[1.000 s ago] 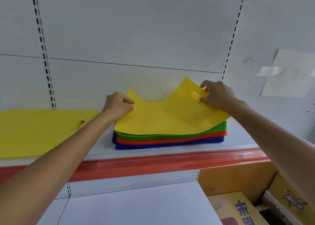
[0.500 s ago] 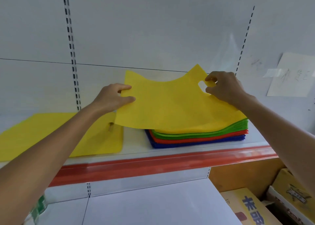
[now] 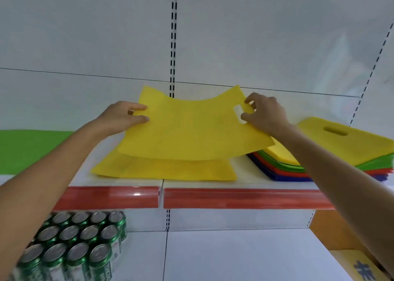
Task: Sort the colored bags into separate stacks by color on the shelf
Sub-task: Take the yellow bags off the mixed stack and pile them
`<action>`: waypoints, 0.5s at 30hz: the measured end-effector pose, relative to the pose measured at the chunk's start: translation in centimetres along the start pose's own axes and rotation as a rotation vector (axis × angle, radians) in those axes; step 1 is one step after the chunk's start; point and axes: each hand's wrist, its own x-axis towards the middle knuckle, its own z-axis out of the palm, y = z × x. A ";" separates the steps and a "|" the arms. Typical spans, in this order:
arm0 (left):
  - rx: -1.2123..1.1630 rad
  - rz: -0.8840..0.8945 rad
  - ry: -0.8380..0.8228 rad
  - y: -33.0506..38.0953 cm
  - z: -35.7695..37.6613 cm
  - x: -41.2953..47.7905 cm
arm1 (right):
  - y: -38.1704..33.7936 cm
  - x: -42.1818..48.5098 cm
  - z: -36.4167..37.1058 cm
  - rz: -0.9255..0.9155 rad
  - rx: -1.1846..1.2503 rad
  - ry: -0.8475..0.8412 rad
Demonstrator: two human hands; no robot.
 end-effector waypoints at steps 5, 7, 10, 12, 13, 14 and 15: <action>0.034 -0.063 -0.022 -3.8 -1.3 -1.1 | -3.2 -2.0 3.6 0.002 -0.019 -0.123; 0.047 -0.080 -0.037 -5.0 -1.2 -1.5 | -3.8 -2.6 4.4 0.010 -0.029 -0.152; 0.063 -0.110 -0.057 -6.6 -1.0 -1.9 | -4.5 -3.5 5.6 0.011 -0.046 -0.179; 0.055 -0.123 -0.076 -7.6 -0.5 -2.1 | -4.6 -4.3 6.8 0.017 -0.043 -0.210; 0.051 -0.127 -0.085 -8.0 -0.2 -2.3 | -4.4 -4.8 7.5 0.030 -0.040 -0.233; 0.050 -0.130 -0.092 -8.4 0.0 -2.5 | -4.1 -5.2 8.0 0.047 -0.039 -0.257; 0.055 -0.135 -0.098 -8.7 0.3 -2.6 | -3.8 -5.4 8.5 0.065 -0.044 -0.275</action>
